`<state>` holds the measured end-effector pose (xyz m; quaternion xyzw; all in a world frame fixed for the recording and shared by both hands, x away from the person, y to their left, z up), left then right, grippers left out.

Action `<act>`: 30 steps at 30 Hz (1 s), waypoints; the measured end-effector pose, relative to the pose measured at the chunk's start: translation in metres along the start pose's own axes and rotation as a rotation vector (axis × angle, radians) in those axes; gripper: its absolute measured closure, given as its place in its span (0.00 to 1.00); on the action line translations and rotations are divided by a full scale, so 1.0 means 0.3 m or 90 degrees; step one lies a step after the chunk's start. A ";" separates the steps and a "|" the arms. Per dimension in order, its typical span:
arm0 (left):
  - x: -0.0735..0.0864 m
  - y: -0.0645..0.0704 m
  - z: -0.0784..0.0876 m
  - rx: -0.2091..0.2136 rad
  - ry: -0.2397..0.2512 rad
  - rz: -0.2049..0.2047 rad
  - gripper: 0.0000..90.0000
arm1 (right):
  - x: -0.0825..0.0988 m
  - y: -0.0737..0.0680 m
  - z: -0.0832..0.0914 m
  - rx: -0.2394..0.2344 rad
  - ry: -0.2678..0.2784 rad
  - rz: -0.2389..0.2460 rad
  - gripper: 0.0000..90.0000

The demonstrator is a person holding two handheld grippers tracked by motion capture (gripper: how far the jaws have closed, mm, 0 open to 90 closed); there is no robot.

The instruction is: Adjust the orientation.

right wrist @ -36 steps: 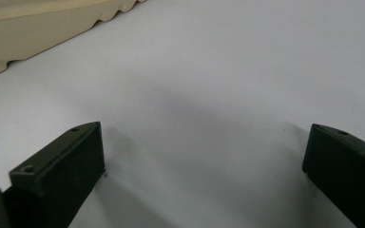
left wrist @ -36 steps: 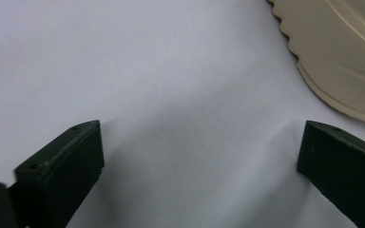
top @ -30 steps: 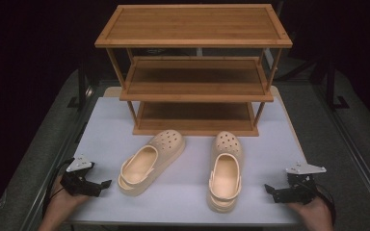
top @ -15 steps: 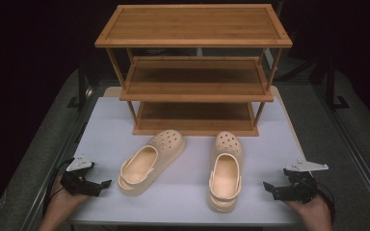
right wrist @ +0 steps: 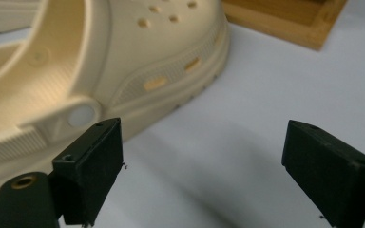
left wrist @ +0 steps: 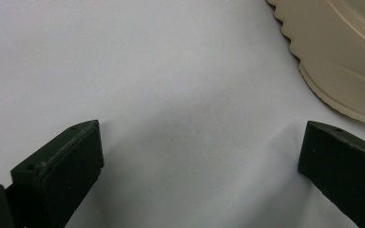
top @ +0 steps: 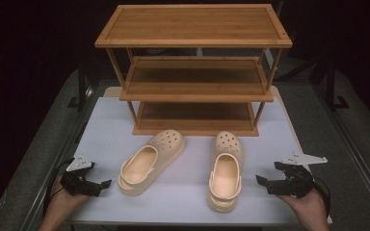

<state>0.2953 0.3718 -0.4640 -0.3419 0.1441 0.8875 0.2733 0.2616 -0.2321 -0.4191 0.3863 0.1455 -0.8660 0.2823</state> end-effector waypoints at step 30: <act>0.000 -0.001 -0.001 0.001 0.000 0.002 0.00 | -0.182 -0.103 -0.164 -0.078 -0.010 0.049 0.51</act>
Point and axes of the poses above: each handheld gripper's, and its own axes: z roughly backward along the jaws, x roughly out of its underside, y roughly to its right, the point moved 2 cm from there along -z, roughly forward along the jaws, and after that the axes turned 7 degrees about z, right-handed, at the moved point
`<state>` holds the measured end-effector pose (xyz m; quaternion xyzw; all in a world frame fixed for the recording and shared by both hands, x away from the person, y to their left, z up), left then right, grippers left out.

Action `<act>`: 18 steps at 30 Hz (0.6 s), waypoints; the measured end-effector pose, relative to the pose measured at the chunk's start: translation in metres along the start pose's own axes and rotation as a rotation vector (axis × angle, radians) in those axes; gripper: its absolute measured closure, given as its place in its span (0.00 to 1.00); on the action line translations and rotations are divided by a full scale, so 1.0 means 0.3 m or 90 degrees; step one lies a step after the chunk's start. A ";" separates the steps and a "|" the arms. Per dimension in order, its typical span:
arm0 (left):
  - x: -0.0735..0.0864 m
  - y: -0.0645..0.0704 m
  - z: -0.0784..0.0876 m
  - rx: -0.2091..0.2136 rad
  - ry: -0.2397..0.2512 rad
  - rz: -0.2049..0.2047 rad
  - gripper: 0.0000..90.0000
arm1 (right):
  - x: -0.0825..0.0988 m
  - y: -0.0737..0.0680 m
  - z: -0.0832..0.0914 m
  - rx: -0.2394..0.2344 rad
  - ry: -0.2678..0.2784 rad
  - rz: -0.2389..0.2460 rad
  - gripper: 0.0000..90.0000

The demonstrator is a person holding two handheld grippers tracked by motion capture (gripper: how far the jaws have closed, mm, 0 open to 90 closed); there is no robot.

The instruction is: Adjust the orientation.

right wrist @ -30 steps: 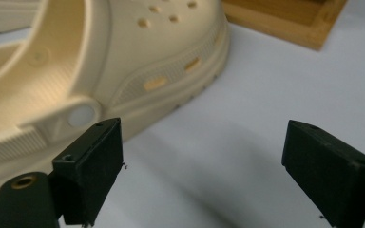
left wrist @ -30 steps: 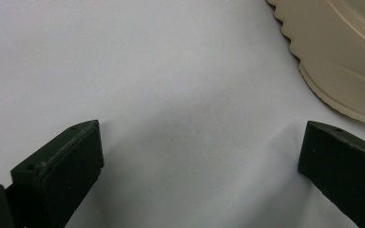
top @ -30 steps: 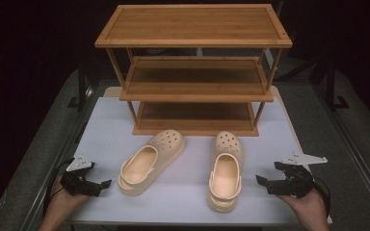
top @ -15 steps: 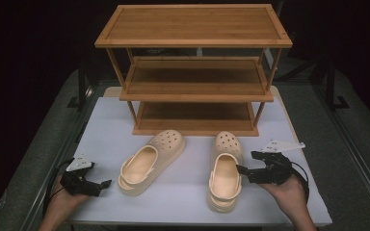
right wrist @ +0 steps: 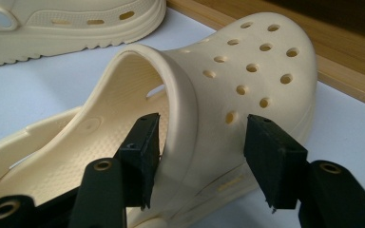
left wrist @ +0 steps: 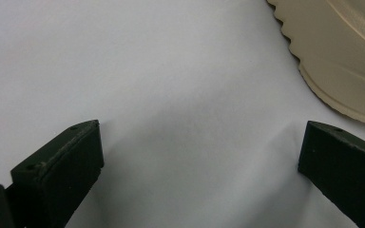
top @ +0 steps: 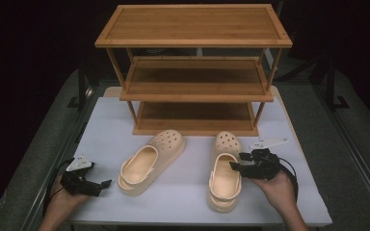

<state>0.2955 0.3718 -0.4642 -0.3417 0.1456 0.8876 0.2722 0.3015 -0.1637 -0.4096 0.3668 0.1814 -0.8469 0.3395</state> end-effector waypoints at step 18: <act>0.000 0.000 0.000 0.000 0.000 0.001 0.00 | 0.012 0.018 0.052 0.063 0.022 0.032 0.88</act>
Point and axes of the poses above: each handheld gripper's, and its own axes: z roughly backward along the jaws, x roughly out of its underside, y roughly to its right, the point moved 2 cm from there along -z, roughly forward along the jaws, and after that the axes turned 7 degrees about z, right-handed, at the moved point
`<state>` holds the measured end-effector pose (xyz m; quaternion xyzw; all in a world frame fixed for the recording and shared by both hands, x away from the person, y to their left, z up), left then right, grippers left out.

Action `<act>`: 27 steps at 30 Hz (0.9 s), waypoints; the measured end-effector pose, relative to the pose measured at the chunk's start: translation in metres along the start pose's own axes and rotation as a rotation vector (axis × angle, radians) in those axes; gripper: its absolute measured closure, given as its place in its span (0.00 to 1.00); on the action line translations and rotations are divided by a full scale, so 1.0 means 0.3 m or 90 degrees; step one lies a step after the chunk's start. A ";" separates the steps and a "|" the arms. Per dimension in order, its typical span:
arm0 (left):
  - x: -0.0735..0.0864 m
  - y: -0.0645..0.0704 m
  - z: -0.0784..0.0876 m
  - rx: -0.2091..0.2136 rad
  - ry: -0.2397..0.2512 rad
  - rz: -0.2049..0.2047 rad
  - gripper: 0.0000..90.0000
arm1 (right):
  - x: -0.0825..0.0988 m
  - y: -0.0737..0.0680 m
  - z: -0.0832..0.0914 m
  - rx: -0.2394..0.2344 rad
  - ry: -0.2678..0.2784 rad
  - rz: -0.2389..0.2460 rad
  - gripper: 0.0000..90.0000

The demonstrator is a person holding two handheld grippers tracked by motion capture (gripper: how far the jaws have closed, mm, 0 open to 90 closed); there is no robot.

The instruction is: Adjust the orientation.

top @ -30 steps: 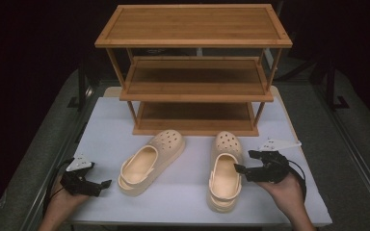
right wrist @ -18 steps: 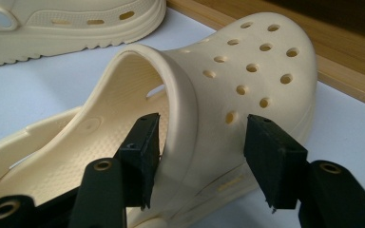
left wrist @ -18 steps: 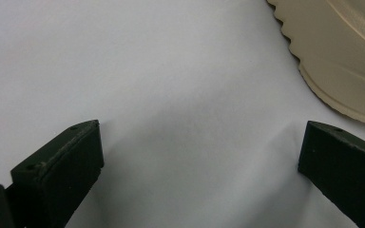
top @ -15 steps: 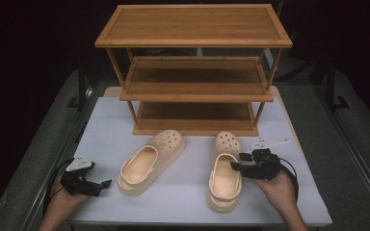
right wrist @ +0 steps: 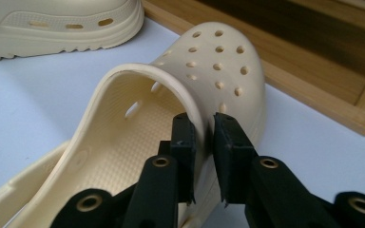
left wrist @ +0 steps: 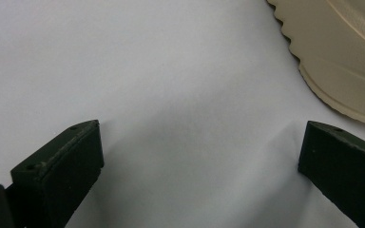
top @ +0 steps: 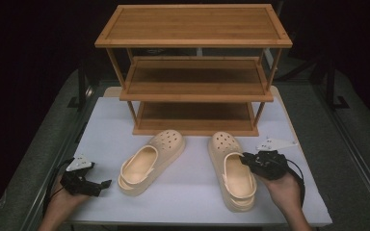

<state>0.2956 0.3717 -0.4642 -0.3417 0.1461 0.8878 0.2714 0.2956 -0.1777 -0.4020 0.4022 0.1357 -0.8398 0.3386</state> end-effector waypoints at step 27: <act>0.000 0.000 0.000 0.000 0.002 0.000 0.00 | -0.110 -0.004 -0.068 -0.029 0.039 0.070 0.93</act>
Point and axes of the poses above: each handheld gripper's, and its own axes: z roughly backward along the jaws, x roughly out of its underside, y roughly to its right, the point moved 2 cm from there along -z, roughly forward along the jaws, and after that the axes turned 7 degrees about z, right-handed, at the moved point
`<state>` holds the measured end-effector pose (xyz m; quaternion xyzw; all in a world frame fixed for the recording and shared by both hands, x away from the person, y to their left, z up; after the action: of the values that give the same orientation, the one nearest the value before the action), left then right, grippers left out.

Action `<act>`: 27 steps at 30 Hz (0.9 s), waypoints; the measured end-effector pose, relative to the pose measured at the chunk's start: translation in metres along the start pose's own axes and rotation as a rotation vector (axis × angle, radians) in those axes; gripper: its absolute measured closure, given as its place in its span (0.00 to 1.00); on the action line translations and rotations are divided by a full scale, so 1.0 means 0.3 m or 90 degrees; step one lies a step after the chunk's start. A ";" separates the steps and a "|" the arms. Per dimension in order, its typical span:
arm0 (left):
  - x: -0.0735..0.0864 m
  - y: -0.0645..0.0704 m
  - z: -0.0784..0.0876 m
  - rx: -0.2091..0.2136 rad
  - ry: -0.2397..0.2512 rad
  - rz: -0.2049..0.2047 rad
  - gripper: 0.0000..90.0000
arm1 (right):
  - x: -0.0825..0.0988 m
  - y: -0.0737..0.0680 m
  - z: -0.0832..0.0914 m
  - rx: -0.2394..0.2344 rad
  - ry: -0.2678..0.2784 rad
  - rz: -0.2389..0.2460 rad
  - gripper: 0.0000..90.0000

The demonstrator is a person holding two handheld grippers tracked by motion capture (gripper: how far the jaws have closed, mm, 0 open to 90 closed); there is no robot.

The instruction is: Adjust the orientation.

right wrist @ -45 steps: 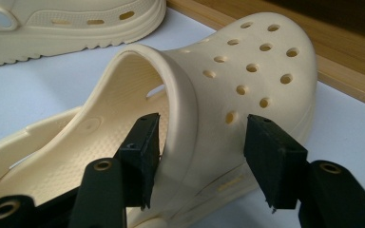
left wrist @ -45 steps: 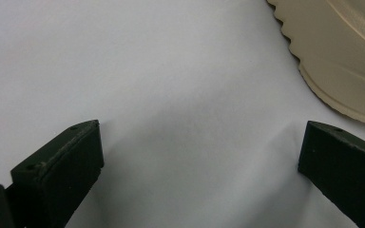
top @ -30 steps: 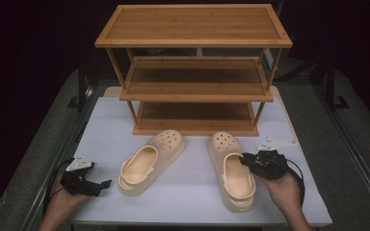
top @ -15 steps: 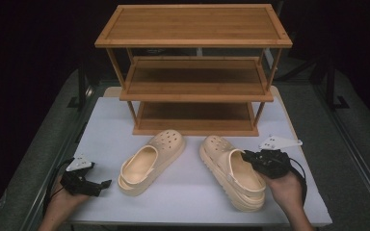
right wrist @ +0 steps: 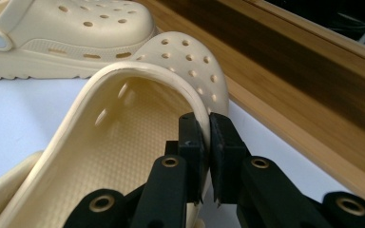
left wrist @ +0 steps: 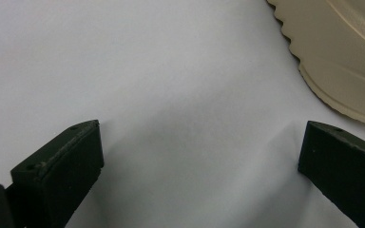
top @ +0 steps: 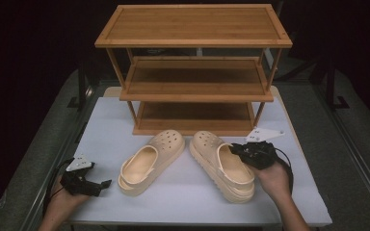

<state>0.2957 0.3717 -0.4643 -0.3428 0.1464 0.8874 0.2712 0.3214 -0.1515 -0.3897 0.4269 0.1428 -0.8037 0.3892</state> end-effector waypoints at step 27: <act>0.000 0.000 0.000 0.000 -0.002 0.000 0.00 | 0.023 0.010 -0.027 0.005 -0.008 0.034 0.92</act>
<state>0.2956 0.3717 -0.4642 -0.3416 0.1461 0.8878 0.2716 0.3259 -0.1524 -0.3997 0.4270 0.1252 -0.7963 0.4099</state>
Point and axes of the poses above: each handheld gripper's, and its own axes: z roughly backward along the jaws, x roughly out of its underside, y roughly to its right, the point moved 2 cm from there along -z, roughly forward along the jaws, and after that the axes turned 7 degrees about z, right-handed, at the moved point
